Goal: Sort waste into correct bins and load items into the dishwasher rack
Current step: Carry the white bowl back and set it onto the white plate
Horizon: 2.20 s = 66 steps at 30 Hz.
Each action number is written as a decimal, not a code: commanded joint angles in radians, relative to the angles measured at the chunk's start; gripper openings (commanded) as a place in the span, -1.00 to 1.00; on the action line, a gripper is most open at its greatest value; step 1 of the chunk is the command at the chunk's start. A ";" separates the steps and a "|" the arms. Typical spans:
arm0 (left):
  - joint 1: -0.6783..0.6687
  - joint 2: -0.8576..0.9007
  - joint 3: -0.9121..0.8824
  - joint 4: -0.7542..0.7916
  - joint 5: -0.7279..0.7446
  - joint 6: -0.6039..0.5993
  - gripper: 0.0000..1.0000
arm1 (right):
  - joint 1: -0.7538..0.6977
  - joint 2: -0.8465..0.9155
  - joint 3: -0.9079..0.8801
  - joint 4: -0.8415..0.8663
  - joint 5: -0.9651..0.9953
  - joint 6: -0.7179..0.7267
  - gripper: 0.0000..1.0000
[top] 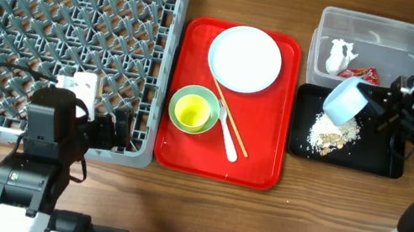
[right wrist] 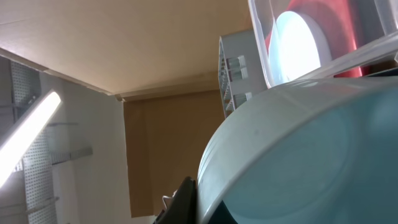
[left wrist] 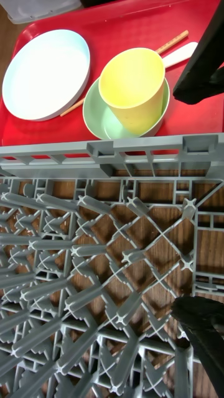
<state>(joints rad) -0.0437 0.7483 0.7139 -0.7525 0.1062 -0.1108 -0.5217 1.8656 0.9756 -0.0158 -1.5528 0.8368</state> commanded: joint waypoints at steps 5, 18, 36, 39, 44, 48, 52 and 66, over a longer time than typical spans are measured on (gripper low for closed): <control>0.003 -0.001 0.021 0.003 0.016 -0.009 1.00 | 0.133 -0.001 0.000 -0.003 0.042 -0.028 -0.91; 0.003 -0.001 0.021 0.003 0.016 -0.009 1.00 | 0.473 -0.358 0.007 -0.124 0.630 -0.244 -0.91; 0.003 -0.001 0.021 0.004 0.016 -0.010 1.00 | 0.860 -0.354 0.340 -0.497 1.408 -0.707 -0.91; 0.003 -0.001 0.021 0.004 0.016 -0.010 1.00 | 0.892 -0.286 0.358 -0.452 1.407 -0.705 -0.91; 0.003 -0.001 0.021 0.004 0.016 -0.010 1.00 | 0.949 -0.131 0.358 -0.401 1.407 -0.706 -0.91; 0.003 -0.001 0.021 0.003 0.016 -0.010 1.00 | 0.997 0.000 0.358 -0.363 1.408 -0.756 -0.91; 0.003 -0.001 0.021 0.003 0.016 -0.009 1.00 | 1.022 0.075 0.358 -0.342 1.443 -0.758 -0.90; 0.003 -0.001 0.021 0.003 0.016 -0.010 1.00 | 1.031 0.068 0.380 -0.497 1.440 -0.755 -0.16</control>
<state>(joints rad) -0.0437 0.7483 0.7139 -0.7525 0.1062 -0.1108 0.5072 1.9667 1.3251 -0.4698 -0.1257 0.0841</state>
